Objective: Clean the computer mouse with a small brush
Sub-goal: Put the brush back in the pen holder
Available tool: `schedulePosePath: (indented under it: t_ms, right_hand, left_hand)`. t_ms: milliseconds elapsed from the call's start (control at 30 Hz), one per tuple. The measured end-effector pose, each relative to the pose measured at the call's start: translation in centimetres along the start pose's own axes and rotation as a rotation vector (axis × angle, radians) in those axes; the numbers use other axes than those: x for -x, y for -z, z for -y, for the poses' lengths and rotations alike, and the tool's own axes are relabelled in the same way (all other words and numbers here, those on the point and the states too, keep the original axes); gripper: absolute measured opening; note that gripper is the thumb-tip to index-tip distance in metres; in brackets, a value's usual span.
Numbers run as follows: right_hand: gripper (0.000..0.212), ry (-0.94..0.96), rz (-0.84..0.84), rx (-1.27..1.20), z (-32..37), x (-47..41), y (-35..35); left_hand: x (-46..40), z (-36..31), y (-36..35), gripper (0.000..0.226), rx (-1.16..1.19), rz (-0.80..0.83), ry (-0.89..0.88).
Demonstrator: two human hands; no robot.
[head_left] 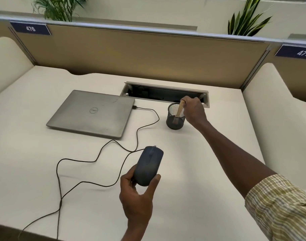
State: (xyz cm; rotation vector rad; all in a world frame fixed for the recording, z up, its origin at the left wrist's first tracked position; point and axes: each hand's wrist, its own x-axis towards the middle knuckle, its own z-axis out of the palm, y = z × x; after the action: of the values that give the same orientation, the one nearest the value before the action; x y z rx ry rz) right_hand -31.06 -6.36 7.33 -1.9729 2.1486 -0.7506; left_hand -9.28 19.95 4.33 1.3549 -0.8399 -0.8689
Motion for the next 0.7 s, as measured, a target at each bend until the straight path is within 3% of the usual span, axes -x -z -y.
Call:
schedulePosePath:
  t_ms: [700]
  right_hand:
    - [0.032,0.020,0.099,0.016,-0.6,-2.0,-1.3]
  left_hand:
    - [0.1,0.9,-0.5,0.063,-0.003,0.008,0.007]
